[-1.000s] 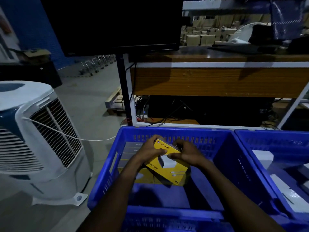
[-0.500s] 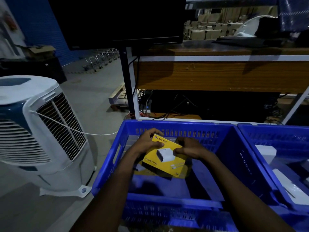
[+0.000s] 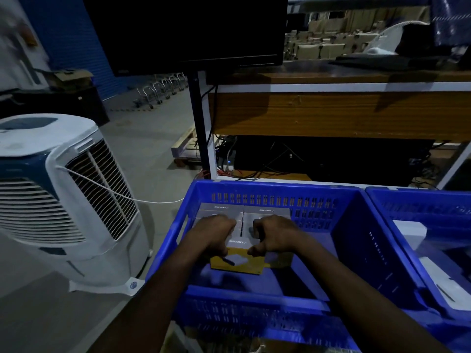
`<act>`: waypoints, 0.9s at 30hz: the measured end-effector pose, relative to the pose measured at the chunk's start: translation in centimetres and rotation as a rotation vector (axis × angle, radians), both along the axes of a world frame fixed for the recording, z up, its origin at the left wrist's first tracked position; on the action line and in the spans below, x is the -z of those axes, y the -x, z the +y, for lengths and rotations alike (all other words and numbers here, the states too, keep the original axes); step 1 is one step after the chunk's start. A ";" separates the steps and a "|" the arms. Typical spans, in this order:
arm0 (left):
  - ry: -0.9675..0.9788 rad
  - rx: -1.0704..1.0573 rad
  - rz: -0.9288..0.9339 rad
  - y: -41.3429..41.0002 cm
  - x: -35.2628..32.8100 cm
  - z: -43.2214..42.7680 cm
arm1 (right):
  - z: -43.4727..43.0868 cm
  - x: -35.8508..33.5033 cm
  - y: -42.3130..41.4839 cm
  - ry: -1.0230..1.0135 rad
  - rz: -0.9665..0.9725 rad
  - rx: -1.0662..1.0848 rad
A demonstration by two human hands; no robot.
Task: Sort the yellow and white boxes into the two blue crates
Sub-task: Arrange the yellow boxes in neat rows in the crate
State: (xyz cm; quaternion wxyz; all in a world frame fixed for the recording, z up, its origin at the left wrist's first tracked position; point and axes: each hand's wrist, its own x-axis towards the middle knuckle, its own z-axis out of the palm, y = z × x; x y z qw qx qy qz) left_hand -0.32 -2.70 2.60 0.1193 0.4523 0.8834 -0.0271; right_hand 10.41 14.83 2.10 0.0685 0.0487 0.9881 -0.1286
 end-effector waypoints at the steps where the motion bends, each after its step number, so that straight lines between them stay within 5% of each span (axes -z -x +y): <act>1: 0.034 -0.001 0.038 0.1 0.2 -0.4 | 0.2 0.1 0.0 0.030 -0.002 0.023; 12: 0.251 -0.105 0.216 0.7 2.3 -1.1 | 0.3 0.9 0.2 0.128 -0.341 0.066; 21: 0.231 -0.159 -0.046 0.2 2.8 -0.5 | -2.0 1.5 0.0 0.537 -0.598 0.076; 27: 0.269 -0.157 -0.030 0.1 2.9 0.0 | -3.7 2.3 0.6 0.540 -0.604 -0.053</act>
